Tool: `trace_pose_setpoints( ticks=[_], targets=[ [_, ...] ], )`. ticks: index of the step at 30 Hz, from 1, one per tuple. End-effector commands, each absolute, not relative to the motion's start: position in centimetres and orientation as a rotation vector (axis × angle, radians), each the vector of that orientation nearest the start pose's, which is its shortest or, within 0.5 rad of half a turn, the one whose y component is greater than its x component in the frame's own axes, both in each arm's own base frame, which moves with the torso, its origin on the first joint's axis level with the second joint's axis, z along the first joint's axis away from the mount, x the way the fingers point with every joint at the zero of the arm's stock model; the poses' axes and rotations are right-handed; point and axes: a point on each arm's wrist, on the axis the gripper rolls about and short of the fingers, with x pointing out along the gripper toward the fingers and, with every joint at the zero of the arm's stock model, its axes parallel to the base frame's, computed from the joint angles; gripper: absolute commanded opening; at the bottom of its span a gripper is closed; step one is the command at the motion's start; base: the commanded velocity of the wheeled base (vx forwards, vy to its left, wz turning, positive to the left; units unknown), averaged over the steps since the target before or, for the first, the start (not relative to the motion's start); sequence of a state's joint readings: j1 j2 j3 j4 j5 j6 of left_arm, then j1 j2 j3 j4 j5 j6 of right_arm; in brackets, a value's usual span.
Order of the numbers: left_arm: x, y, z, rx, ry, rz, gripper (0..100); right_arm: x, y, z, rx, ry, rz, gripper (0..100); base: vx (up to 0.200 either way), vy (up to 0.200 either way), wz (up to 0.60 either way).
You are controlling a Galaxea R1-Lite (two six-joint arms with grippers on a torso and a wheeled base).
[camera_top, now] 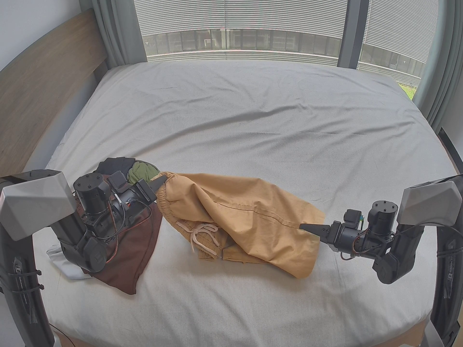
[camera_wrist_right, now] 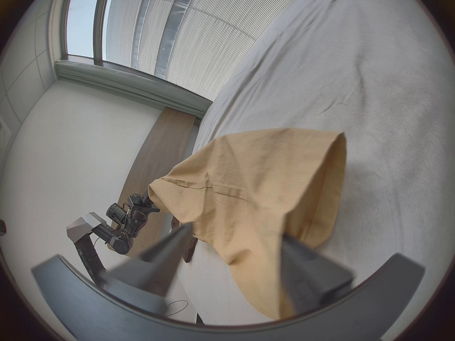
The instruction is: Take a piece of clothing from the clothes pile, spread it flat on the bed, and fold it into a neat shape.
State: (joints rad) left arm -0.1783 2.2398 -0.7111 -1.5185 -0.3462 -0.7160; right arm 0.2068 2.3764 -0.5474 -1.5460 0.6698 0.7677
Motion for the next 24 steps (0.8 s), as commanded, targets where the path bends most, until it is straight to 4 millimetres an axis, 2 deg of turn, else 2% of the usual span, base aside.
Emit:
trace_pose_setpoints(
  ticks=[1,19,24],
  targets=[
    [36.3,-7.2,6.4,-0.700,0.195,-0.499,0,33.5,8.9,-1.0,0.771,0.593,0.739,100,0.000,0.000,0.00],
    [36.3,-7.4,6.5,-0.701,0.193,-0.506,0,35.0,10.0,-2.4,0.762,0.567,0.714,100,0.000,0.000,0.00],
    [36.3,-7.3,6.5,-0.702,0.192,-0.505,0,35.7,9.9,-3.8,0.760,0.551,0.640,100,0.000,0.000,0.00]
  ],
)
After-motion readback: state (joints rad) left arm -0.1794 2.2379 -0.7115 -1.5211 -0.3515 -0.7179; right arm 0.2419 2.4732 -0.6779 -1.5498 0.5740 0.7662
